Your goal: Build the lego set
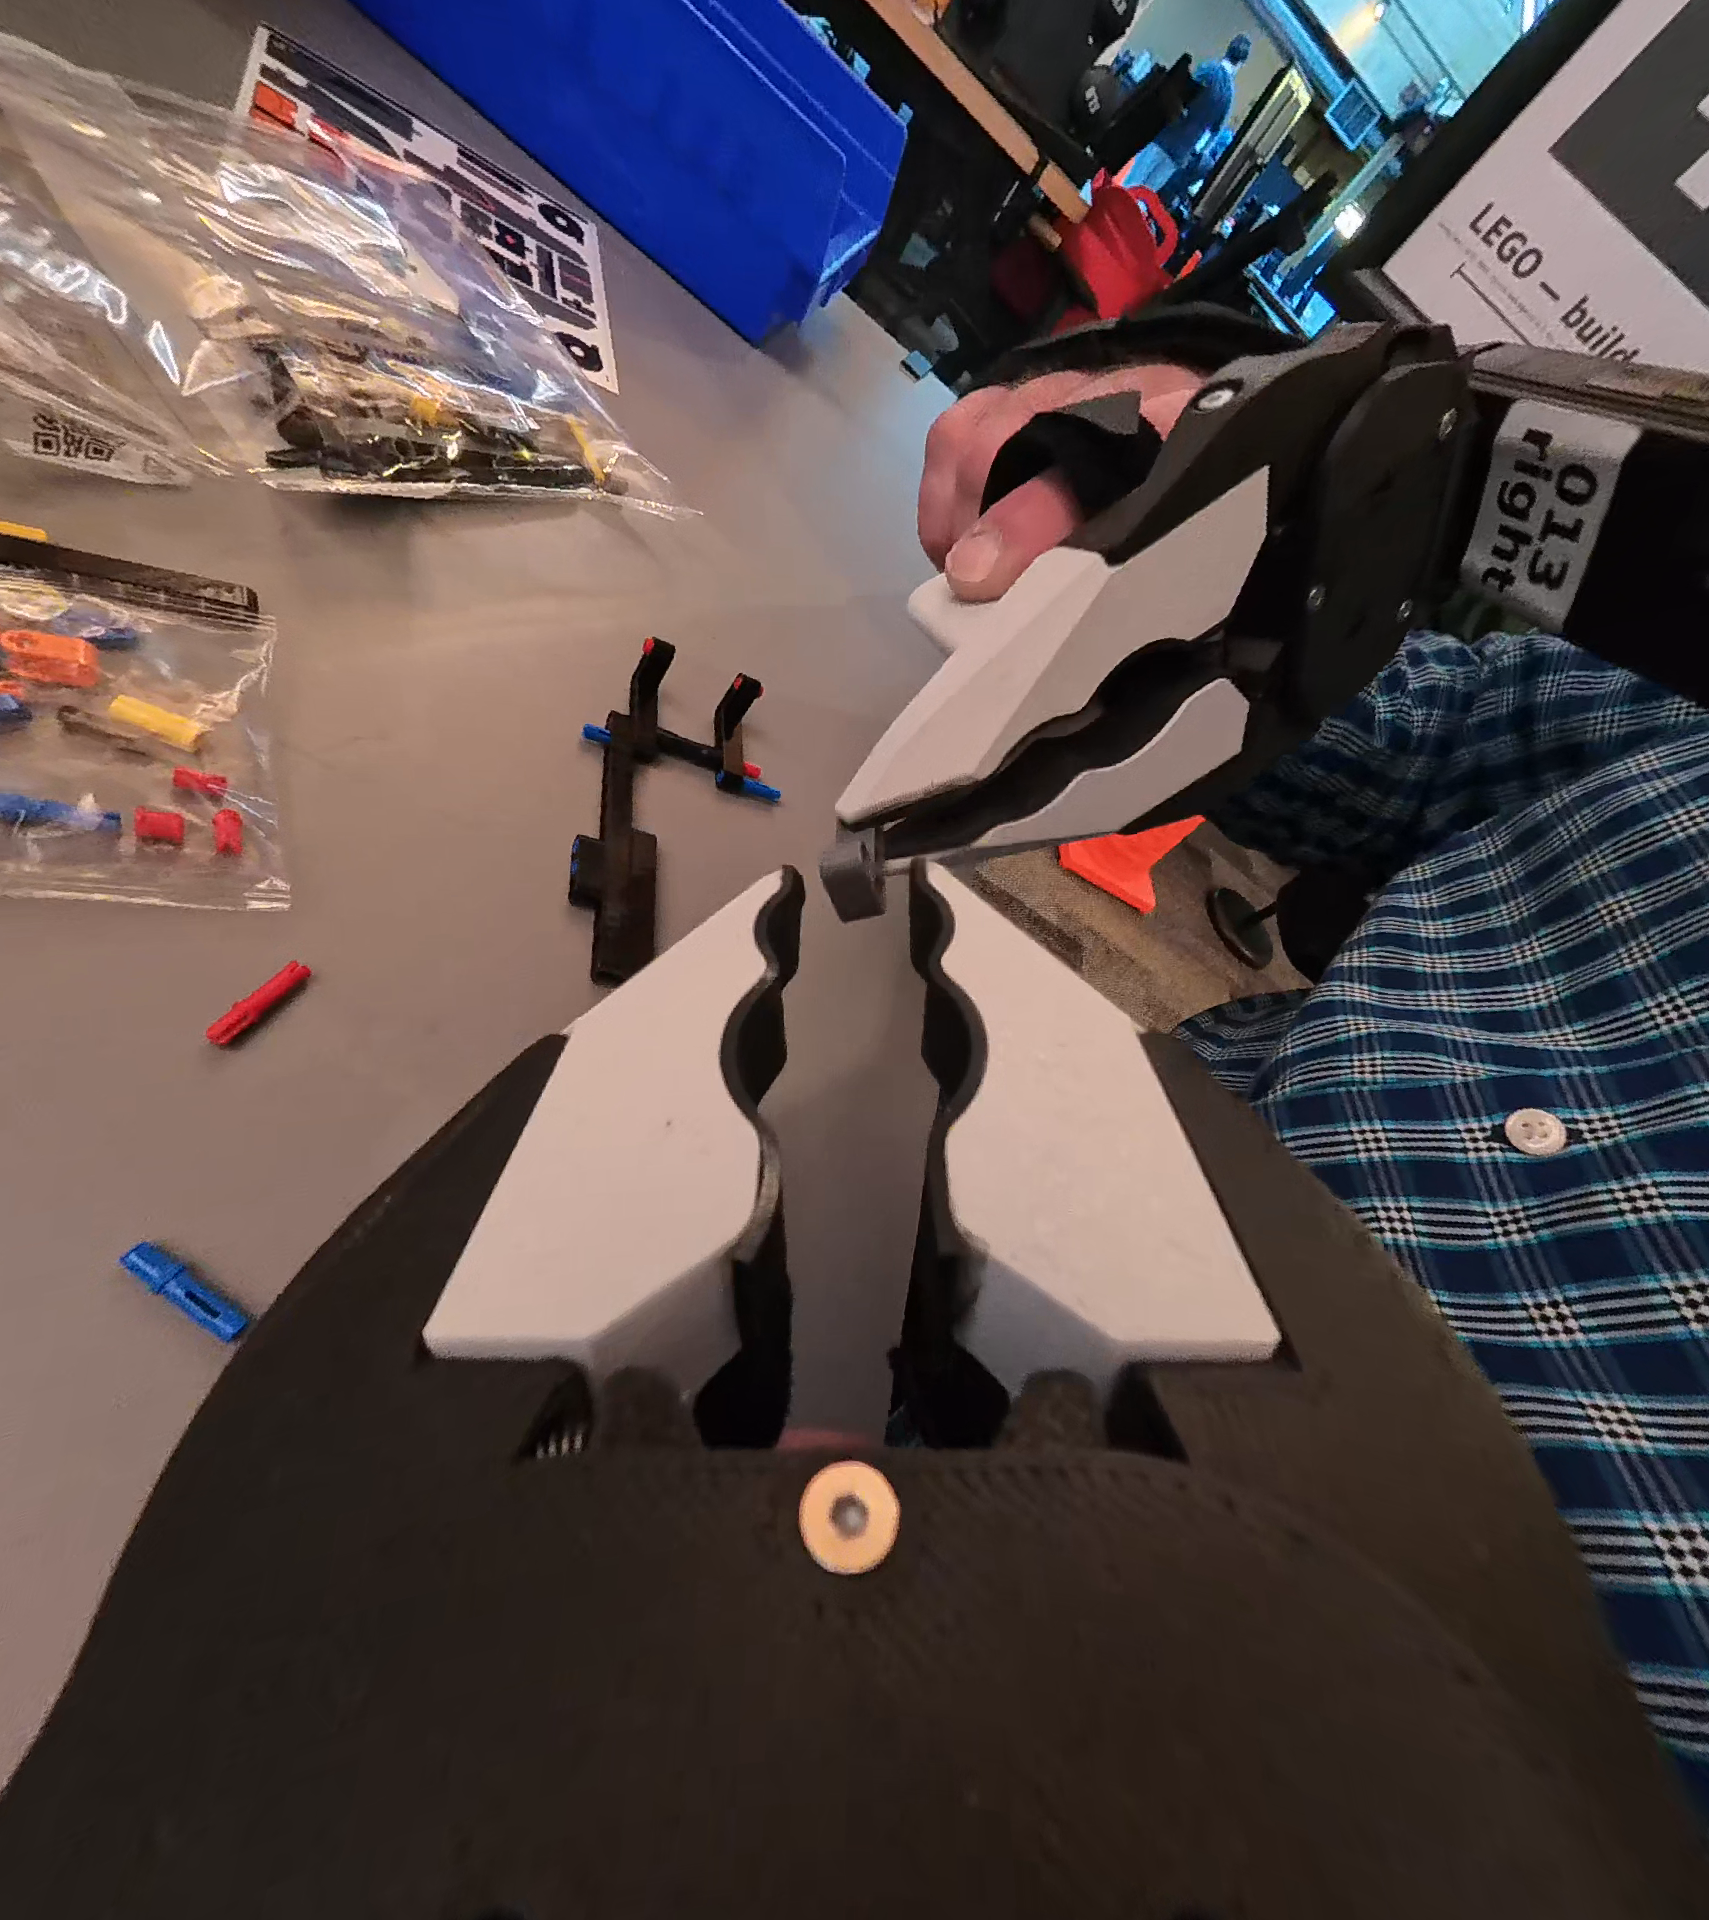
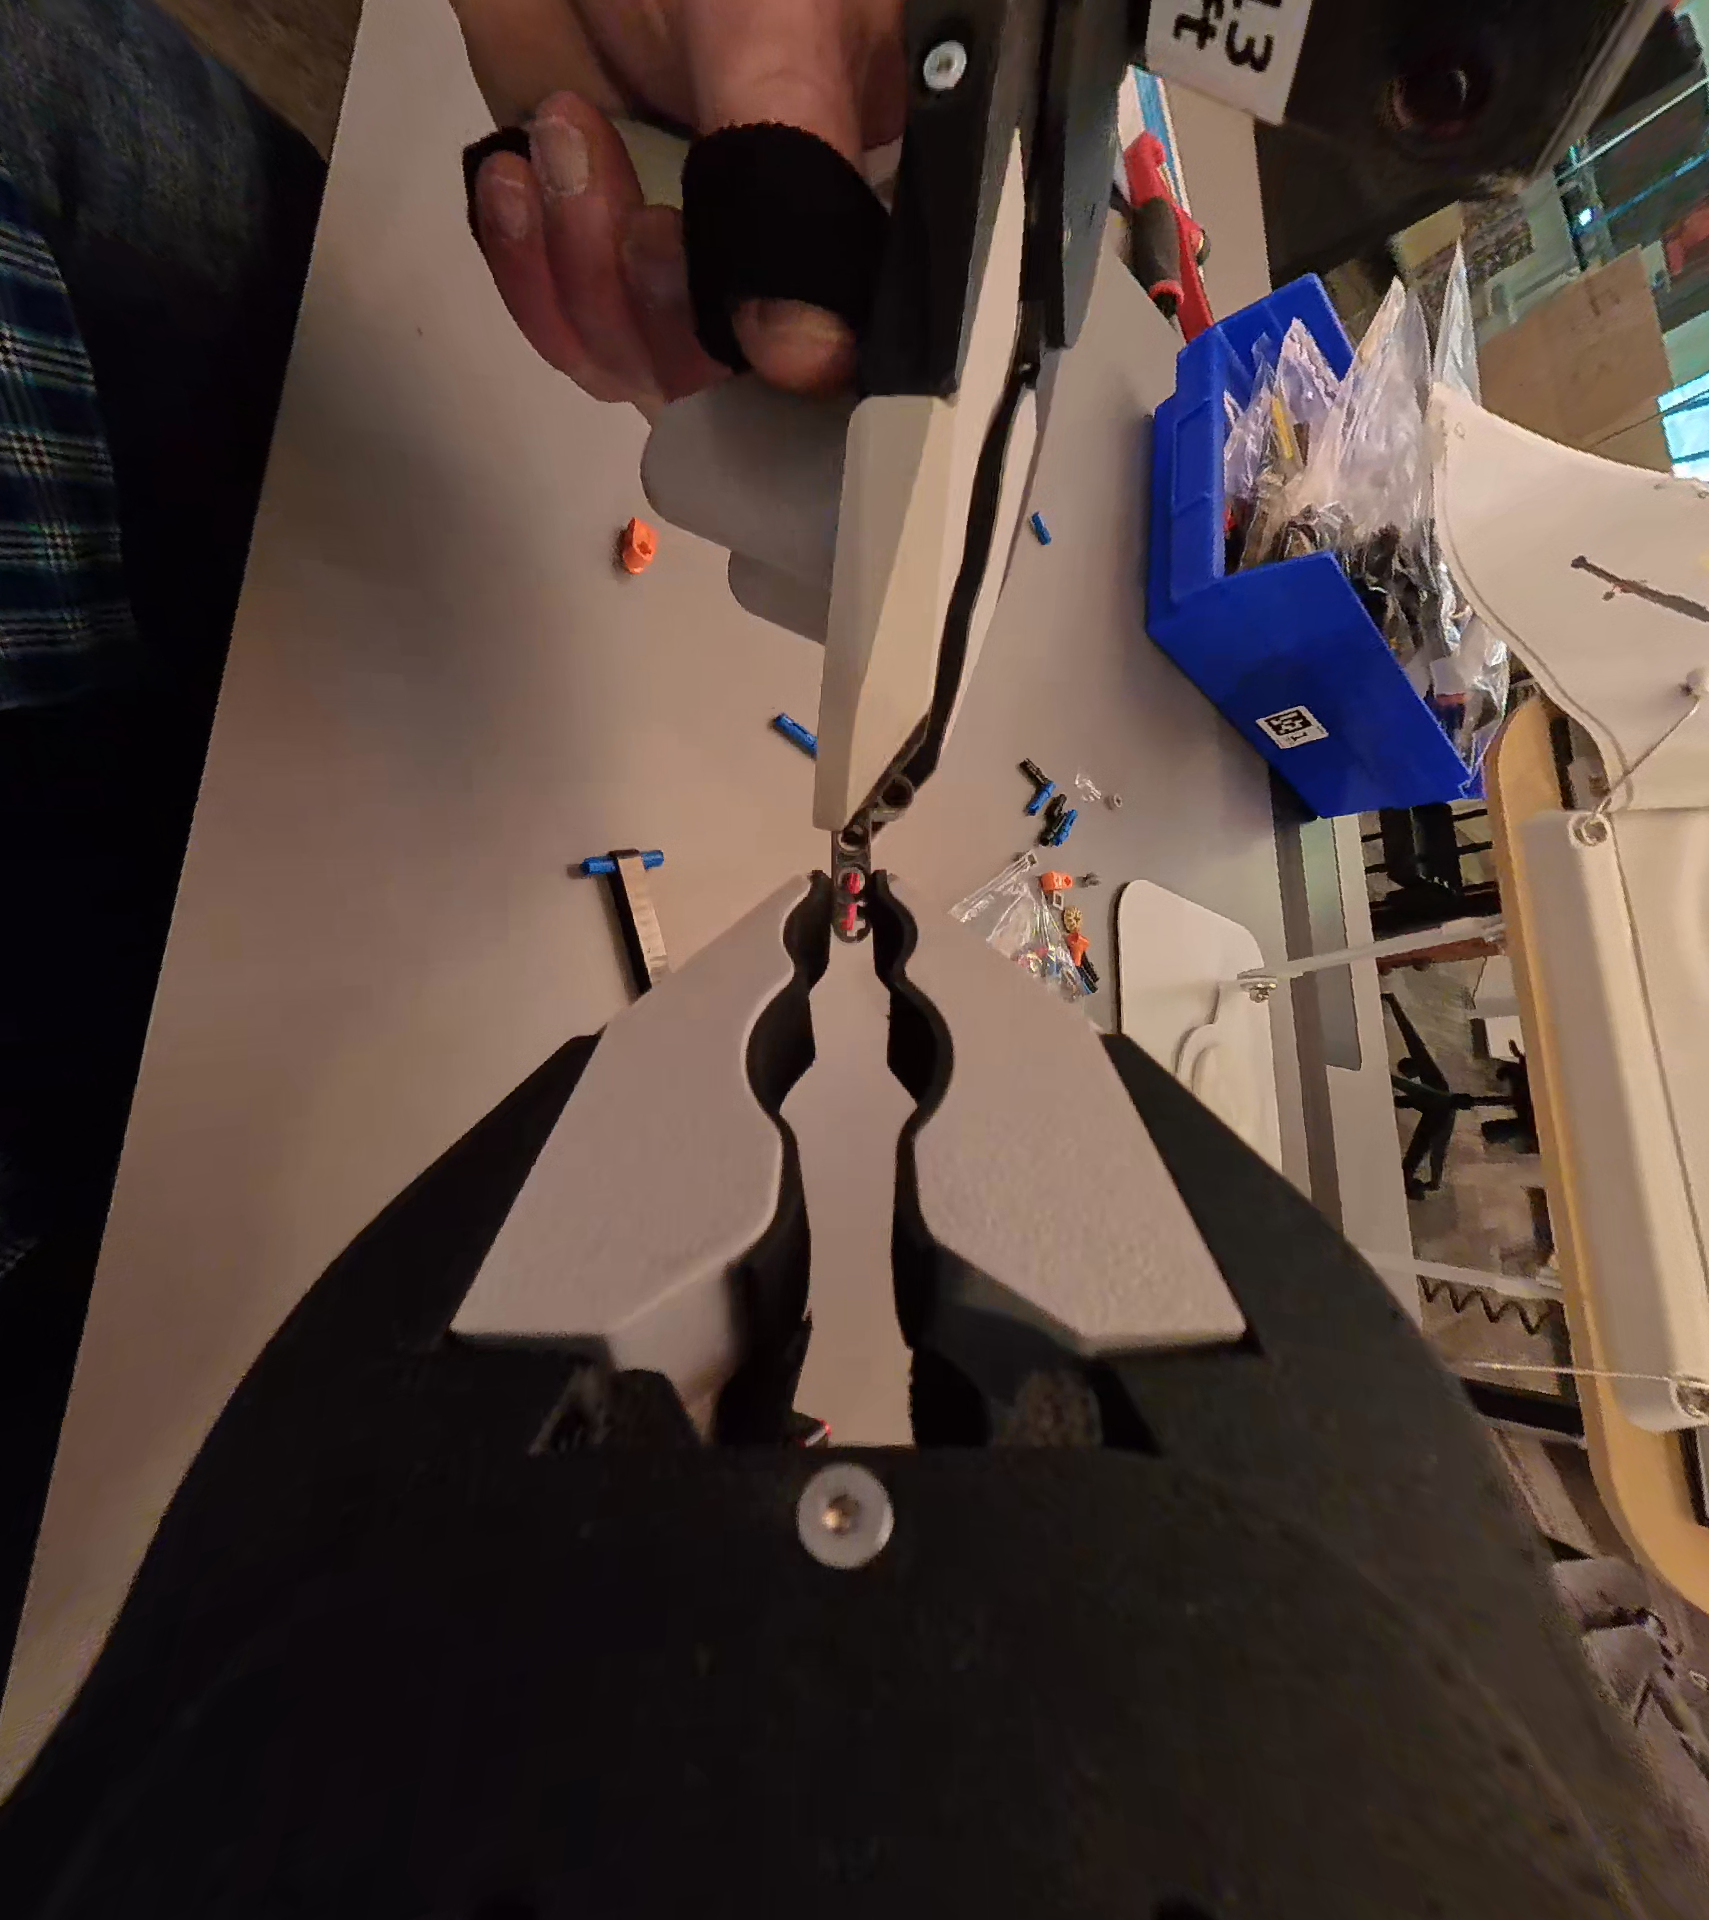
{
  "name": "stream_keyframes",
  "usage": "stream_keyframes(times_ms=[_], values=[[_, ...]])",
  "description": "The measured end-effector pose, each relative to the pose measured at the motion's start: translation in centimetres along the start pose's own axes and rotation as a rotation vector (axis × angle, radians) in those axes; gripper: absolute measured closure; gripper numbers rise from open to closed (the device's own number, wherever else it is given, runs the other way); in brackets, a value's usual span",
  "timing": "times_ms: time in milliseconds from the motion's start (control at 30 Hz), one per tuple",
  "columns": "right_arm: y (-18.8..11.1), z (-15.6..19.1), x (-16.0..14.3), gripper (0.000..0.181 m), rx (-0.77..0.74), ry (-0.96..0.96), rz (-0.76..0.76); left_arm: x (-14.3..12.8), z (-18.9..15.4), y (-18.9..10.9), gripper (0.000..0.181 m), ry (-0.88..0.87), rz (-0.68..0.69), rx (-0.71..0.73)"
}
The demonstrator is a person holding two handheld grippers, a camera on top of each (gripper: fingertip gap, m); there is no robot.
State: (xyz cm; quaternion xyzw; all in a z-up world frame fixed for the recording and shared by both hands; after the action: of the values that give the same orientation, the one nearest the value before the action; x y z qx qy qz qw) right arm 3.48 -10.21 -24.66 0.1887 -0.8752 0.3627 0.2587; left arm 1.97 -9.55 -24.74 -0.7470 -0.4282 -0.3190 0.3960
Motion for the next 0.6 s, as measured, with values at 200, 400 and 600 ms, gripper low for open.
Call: stream_keyframes(times_ms=[200,400,600], values=[[0.2,-0.1,0.2,0.176,0.004,-0.010,-0.001,0.2,-0.1,0.0,0.174,0.016,-0.013,0.014],[0.6,0.3,0.0,0.159,0.074,0.063,0.022,-0.3,0.2,-0.4,0.176,0.064,0.006,0.073],[0.4,0.7,-0.3,0.154,0.139,0.137,0.025,-1.1,0.5,-0.8,0.176,0.132,0.046,0.152]])
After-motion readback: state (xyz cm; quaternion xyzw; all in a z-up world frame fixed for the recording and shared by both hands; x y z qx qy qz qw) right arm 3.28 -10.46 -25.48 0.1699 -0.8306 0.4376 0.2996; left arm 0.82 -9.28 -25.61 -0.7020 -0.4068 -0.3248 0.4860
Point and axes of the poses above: each gripper's, where its closed fingertips meet, y out along the fingers, x out of its top, z = x × y across the jaws, the point moved 1 cm from there along -y, back along the fingers, and after that the axes turned 5 degrees about y, right-handed, at the moved point
